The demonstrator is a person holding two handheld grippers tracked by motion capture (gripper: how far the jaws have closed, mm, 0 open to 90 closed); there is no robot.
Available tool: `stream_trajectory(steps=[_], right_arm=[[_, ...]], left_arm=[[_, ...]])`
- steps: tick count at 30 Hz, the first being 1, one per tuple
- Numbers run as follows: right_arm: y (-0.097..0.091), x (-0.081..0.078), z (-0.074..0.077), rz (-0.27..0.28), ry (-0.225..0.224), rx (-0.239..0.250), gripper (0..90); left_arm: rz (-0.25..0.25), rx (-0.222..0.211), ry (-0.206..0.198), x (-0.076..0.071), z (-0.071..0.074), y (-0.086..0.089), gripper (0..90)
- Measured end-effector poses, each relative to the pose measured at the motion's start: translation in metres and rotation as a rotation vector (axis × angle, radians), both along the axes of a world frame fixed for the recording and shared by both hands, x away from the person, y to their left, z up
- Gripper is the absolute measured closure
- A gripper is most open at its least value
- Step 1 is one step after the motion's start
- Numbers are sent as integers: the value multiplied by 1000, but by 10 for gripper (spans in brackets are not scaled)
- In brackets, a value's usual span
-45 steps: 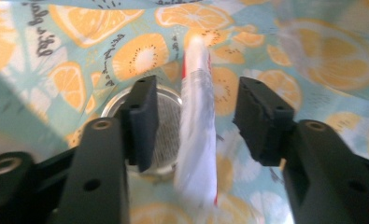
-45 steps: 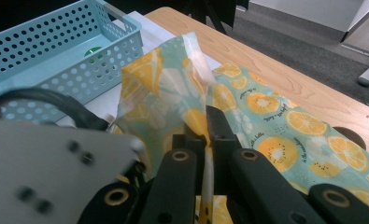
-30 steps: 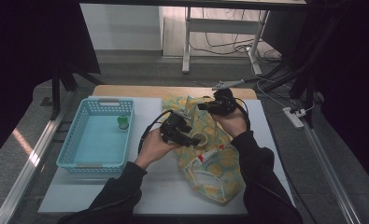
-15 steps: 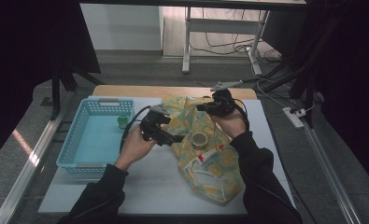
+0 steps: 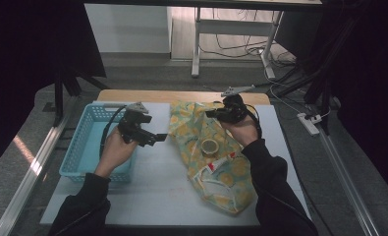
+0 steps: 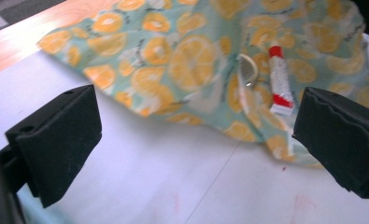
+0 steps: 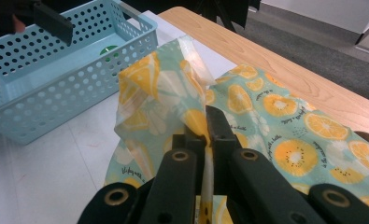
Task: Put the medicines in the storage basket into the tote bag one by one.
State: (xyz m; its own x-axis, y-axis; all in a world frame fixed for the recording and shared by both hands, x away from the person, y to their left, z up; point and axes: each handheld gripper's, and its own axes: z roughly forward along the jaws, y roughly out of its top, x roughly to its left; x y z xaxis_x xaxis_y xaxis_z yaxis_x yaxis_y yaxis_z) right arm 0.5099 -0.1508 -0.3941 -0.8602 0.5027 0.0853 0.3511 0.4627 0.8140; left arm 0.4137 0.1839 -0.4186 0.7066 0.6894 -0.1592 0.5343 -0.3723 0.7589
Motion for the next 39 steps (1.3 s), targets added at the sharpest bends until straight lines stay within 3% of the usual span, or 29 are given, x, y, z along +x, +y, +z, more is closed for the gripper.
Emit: stream_trajectory(steps=[3, 9, 15, 21, 23, 28, 35, 39], right_arm=[[1, -1, 0, 5, -2, 1, 900], [2, -2, 1, 9, -6, 1, 900], [2, -2, 1, 14, -7, 2, 900], [1, -2, 0, 11, -4, 3, 900], [1, -2, 0, 11, -4, 2, 900], [1, -2, 0, 12, -4, 1, 900], [0, -2, 0, 10, -3, -1, 900], [-1, -2, 0, 11, -4, -1, 900]], left_arm=[[23, -15, 6, 1, -3, 16, 14], [95, 2, -3, 2, -8, 43, 0], [165, 51, 10, 5, -15, 64, 0], [264, 76, 32, 14, -27, 85, 0], [292, 67, 53, 20, -34, 90, 3], [274, 95, 82, 33, -49, 96, 0], [290, 207, 114, 50, -62, 91, 0], [293, 241, 148, 57, -67, 87, 12]])
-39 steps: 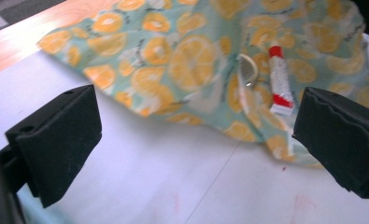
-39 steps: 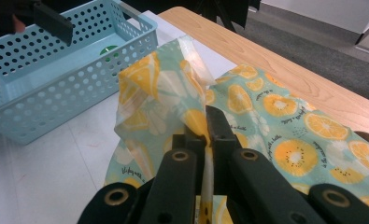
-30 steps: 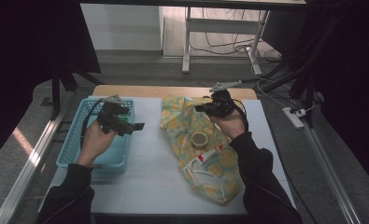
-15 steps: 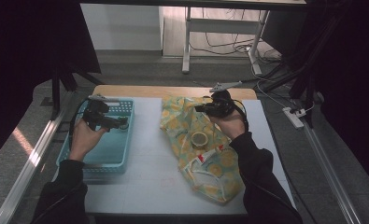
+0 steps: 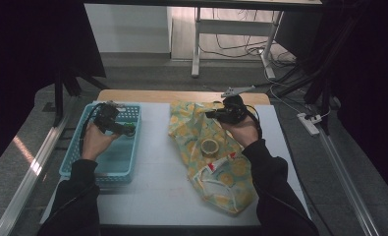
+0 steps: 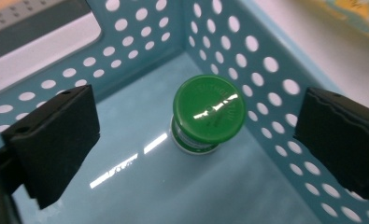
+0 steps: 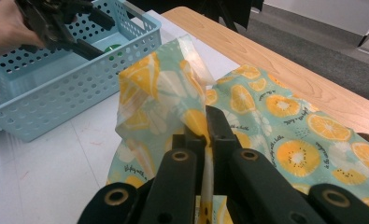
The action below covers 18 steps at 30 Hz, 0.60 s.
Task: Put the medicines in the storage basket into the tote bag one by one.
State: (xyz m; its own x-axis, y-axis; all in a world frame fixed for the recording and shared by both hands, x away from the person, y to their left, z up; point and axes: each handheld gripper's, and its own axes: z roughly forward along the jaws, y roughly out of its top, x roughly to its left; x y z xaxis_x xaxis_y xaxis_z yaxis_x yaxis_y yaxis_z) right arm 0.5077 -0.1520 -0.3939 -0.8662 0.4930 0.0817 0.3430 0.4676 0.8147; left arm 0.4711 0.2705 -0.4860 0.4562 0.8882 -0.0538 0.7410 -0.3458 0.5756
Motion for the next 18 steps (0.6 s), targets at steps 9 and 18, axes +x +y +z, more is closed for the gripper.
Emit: stream_trajectory(steps=[9, 18], right_arm=[[-2, 0, 0, -1, -2, 1, 900], [-2, 0, -1, 0, 0, 4, 900]], left_arm=[[-13, 55, 59, 11, -11, -6, 132], [-65, 54, 86, 13, -13, -12, 507]])
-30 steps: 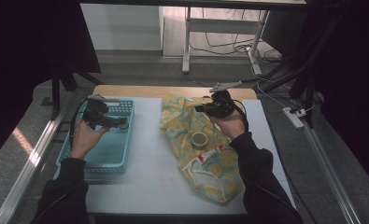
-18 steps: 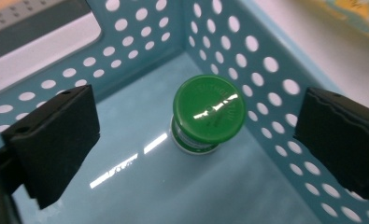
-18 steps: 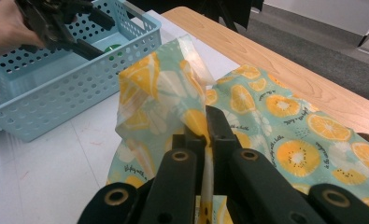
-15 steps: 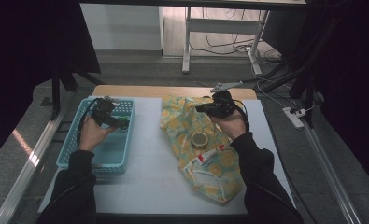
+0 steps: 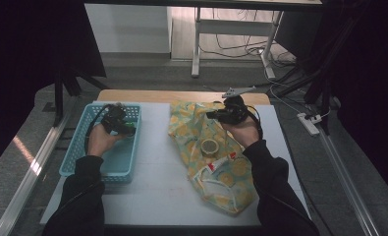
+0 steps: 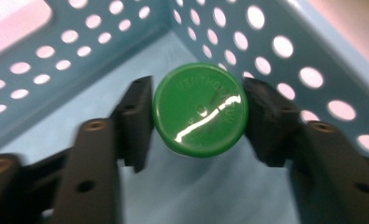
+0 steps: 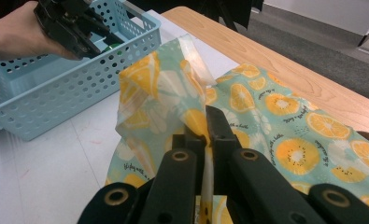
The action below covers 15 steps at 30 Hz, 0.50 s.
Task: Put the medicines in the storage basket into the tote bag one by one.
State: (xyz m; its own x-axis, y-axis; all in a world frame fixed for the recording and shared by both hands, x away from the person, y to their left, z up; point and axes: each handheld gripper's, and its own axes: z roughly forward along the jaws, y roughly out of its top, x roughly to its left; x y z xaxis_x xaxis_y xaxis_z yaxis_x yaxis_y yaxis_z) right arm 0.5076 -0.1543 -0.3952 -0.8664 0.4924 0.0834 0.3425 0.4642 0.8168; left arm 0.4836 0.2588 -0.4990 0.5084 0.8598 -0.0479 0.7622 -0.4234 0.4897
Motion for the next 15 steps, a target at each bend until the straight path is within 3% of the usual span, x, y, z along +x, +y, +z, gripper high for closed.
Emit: stream_trajectory(steps=[5, 9, 15], right_arm=[[0, 0, -1, -1, 2, -1, 900], [0, 0, -2, -1, 5, 1, 900], [0, 2, -4, -3, 5, 1, 900]], left_arm=[[5, 9, 2, -1, 1, -1, 518], [22, -36, 5, -3, 5, 4, 519], [29, -82, -34, -12, 22, 10, 520]])
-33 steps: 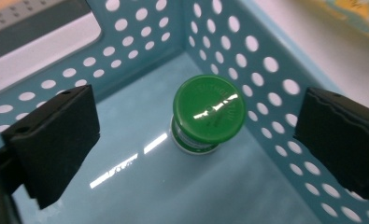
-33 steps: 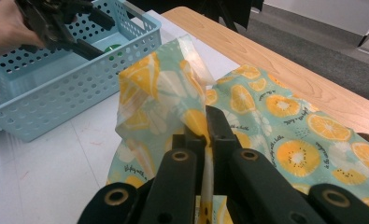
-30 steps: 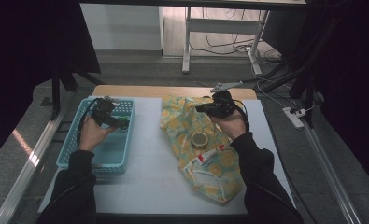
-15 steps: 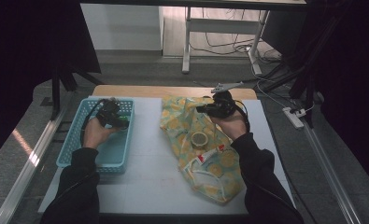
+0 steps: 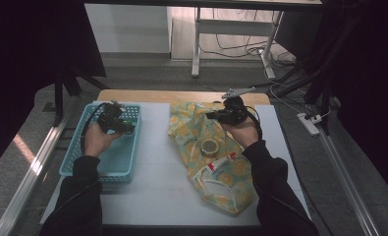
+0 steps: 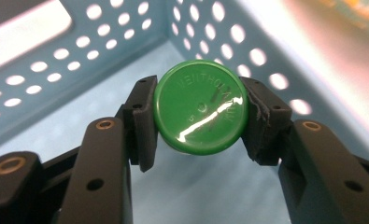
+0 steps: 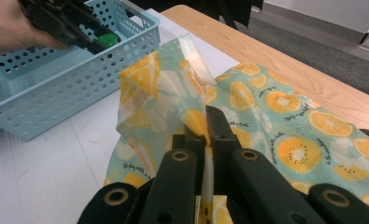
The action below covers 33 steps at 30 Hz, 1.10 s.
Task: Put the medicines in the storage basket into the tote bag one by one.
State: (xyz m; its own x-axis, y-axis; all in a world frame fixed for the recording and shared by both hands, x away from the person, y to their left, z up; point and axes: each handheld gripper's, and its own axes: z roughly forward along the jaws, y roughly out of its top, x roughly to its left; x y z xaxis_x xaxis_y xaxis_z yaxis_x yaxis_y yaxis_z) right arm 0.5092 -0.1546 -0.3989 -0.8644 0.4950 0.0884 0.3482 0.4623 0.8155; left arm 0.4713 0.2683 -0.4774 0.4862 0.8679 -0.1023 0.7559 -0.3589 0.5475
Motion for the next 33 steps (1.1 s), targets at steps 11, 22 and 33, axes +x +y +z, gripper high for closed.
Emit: stream_trajectory(steps=[11, 22, 33], right_arm=[[0, -1, 4, -3, -8, 6, 900], [-1, 0, 4, -8, -5, 6, 900], [-3, 2, 4, -18, -6, 7, 900]], left_arm=[[-31, -24, -44, -23, 41, -2, 520], [-124, -53, -115, -48, 78, -29, 520], [-304, -82, -153, -58, 95, -100, 520]])
